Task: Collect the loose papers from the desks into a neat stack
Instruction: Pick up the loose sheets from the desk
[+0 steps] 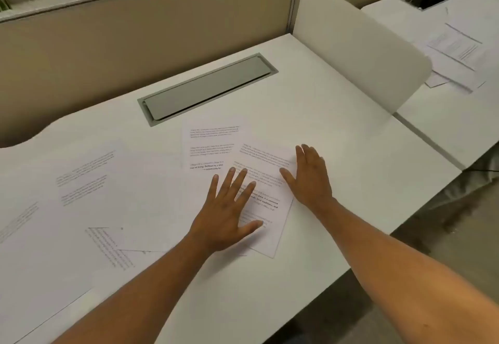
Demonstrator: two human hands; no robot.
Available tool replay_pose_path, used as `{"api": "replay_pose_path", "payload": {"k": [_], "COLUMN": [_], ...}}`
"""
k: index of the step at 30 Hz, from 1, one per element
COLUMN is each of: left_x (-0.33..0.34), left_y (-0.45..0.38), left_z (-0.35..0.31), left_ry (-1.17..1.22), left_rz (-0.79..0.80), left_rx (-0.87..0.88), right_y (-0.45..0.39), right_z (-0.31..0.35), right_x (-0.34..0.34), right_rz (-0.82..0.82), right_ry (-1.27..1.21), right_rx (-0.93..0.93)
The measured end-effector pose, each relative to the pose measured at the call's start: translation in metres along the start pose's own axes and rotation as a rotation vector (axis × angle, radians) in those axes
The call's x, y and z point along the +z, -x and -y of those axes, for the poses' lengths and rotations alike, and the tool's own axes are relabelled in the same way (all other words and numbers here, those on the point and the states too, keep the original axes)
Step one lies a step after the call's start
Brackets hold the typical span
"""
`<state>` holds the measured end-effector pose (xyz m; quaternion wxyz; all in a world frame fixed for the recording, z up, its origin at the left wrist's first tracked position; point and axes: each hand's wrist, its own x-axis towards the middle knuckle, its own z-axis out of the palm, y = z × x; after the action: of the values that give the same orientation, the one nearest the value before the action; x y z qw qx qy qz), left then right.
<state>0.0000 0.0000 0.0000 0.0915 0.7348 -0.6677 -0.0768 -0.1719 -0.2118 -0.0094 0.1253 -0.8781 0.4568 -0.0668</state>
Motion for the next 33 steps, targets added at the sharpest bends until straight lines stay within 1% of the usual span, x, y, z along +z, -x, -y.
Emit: {"api": "replay_pose_path", "payload": {"k": [1, 3, 6, 11, 13, 15, 18, 20, 22, 24, 26, 28, 30, 31, 33], "left_x": [0.005, 0.015, 0.029, 0.044, 0.047, 0.048, 0.047, 0.043, 0.030, 0.009, -0.015, -0.034, -0.049, -0.052, -0.053], "left_y": [-0.003, -0.008, -0.011, -0.011, -0.010, -0.010, -0.010, -0.010, -0.011, -0.010, -0.007, -0.006, -0.005, -0.003, 0.001], "left_z": [-0.004, -0.008, -0.015, -0.019, -0.019, -0.021, -0.024, -0.023, -0.018, -0.010, 0.003, 0.017, 0.029, 0.034, 0.035], "left_ry": [-0.002, -0.006, 0.003, -0.020, -0.013, -0.003, 0.034, 0.099, 0.231, 0.418, 0.633, 0.908, 1.225, 1.386, 1.637], "left_rz": [0.035, 0.047, 0.050, 0.093, 0.094, 0.096, 0.068, -0.010, -0.170, -0.318, -0.395, -0.430, -0.396, -0.330, -0.154], "left_rx": [0.007, 0.009, 0.003, -0.036, -0.047, -0.054, -0.062, -0.109, -0.219, -0.397, -0.606, -0.763, -0.847, -0.855, -0.763], "right_y": [-0.002, -0.004, 0.001, 0.007, 0.008, 0.007, 0.005, 0.001, -0.004, -0.008, -0.013, -0.023, -0.038, -0.046, -0.062], "right_z": [-0.005, -0.011, -0.012, -0.010, -0.008, -0.004, 0.012, 0.021, 0.029, 0.040, 0.051, 0.061, 0.069, 0.072, 0.077], "right_x": [0.004, 0.009, 0.017, 0.025, 0.025, 0.023, 0.007, -0.008, -0.023, -0.043, -0.067, -0.091, -0.106, -0.110, -0.110], "right_rz": [0.020, 0.044, 0.046, -0.030, -0.071, -0.080, -0.069, -0.074, -0.023, 0.064, 0.175, 0.341, 0.525, 0.597, 0.662], "right_ry": [0.009, 0.026, 0.016, -0.067, -0.168, -0.337, -0.710, -0.875, -1.030, -1.176, -1.271, -1.371, -1.453, -1.473, -1.492], "right_rx": [0.027, 0.080, 0.105, 0.121, 0.129, 0.165, 0.311, 0.398, 0.441, 0.413, 0.314, 0.211, 0.147, 0.127, 0.113]}}
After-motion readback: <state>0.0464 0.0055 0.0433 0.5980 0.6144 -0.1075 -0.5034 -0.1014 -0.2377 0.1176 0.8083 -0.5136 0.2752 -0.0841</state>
